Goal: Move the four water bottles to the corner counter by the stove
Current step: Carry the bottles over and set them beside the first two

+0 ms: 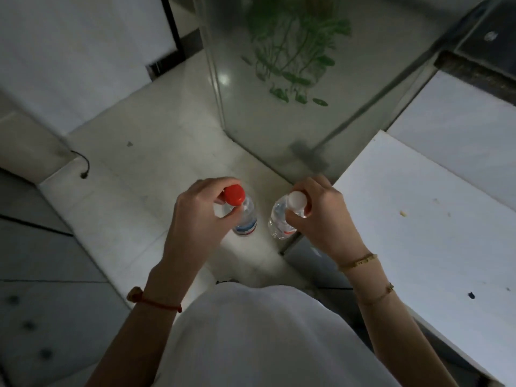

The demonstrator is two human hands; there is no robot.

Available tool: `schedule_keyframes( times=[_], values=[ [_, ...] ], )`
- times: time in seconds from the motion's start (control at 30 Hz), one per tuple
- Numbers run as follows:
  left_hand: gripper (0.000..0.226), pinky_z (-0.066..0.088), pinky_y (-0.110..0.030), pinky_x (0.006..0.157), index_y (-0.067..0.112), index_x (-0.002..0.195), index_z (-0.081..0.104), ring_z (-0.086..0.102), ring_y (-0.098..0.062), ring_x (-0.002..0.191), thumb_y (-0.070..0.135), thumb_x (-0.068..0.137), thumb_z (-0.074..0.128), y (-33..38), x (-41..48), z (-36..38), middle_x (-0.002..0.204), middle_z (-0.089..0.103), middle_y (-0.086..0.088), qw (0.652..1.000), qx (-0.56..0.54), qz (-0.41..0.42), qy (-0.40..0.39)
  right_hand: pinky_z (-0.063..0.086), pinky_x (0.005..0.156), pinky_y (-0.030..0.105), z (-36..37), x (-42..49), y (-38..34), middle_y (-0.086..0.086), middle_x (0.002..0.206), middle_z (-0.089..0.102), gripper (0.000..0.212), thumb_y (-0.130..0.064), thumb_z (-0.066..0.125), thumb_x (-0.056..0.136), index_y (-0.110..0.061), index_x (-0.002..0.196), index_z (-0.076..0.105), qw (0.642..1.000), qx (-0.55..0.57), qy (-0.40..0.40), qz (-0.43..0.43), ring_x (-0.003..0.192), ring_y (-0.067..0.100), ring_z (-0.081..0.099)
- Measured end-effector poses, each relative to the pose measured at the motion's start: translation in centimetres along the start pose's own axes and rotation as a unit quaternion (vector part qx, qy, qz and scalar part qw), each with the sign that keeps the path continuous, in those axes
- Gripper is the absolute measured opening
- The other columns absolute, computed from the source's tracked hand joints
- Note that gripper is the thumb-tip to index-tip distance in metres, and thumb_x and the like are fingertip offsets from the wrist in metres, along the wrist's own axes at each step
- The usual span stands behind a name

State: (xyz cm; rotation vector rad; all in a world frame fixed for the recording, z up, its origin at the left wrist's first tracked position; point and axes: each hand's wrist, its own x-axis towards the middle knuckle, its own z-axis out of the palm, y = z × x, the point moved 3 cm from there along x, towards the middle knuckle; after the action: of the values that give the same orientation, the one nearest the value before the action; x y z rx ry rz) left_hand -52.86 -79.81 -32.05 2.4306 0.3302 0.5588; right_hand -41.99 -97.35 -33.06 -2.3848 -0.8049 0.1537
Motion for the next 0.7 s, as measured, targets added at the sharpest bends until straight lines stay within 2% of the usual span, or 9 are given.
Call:
schedule_keyframes(
  times=[0.17,0.3,0.53,0.7],
  values=[
    [0.045,0.06,-0.037,0.077,0.006,0.112,0.07,0.071,-0.021,0.085,0.02,0.072,0.084,-5.0,-1.7,-4.7,0.102,0.073,-0.011,0.998,0.013,-0.055,0.022,0.047,0.069,0.025,4.3,2.0,-4.9,0.006,0.097,0.057,0.027,-0.013,0.075,0.072,-0.008,0.096,0.063,0.999,0.016,-0.031,-0.04,0.078,0.016,0.052],
    [0.049,0.06,-0.042,0.079,0.005,0.116,0.068,0.07,-0.024,0.089,0.02,0.072,0.083,-8.4,-3.1,-8.1,0.109,0.071,-0.013,0.994,0.026,-0.099,0.033,0.039,0.064,0.012,7.7,3.7,-8.2,0.005,0.096,0.058,0.026,-0.015,0.074,0.073,-0.009,0.095,0.063,0.996,0.015,-0.055,-0.073,0.074,0.013,0.051],
    [0.049,0.059,-0.037,0.078,0.011,0.116,0.068,0.069,-0.019,0.083,0.017,0.07,0.084,-13.2,-4.6,-12.4,0.107,0.071,-0.011,0.981,0.042,-0.173,0.08,0.037,0.058,0.005,12.0,7.5,-12.9,0.002,0.091,0.054,0.025,-0.012,0.075,0.07,-0.009,0.091,0.061,0.985,0.049,-0.108,-0.129,0.063,0.001,0.045],
    [0.049,0.057,-0.029,0.08,0.014,0.116,0.068,0.067,-0.014,0.081,0.018,0.07,0.084,-16.6,-3.9,-14.1,0.106,0.071,-0.008,0.969,0.045,-0.216,0.114,0.036,0.058,0.009,14.9,11.9,-15.7,-0.002,0.087,0.051,0.024,-0.016,0.074,0.07,-0.012,0.088,0.059,0.973,0.054,-0.143,-0.171,0.063,0.0,0.044]
  ],
)
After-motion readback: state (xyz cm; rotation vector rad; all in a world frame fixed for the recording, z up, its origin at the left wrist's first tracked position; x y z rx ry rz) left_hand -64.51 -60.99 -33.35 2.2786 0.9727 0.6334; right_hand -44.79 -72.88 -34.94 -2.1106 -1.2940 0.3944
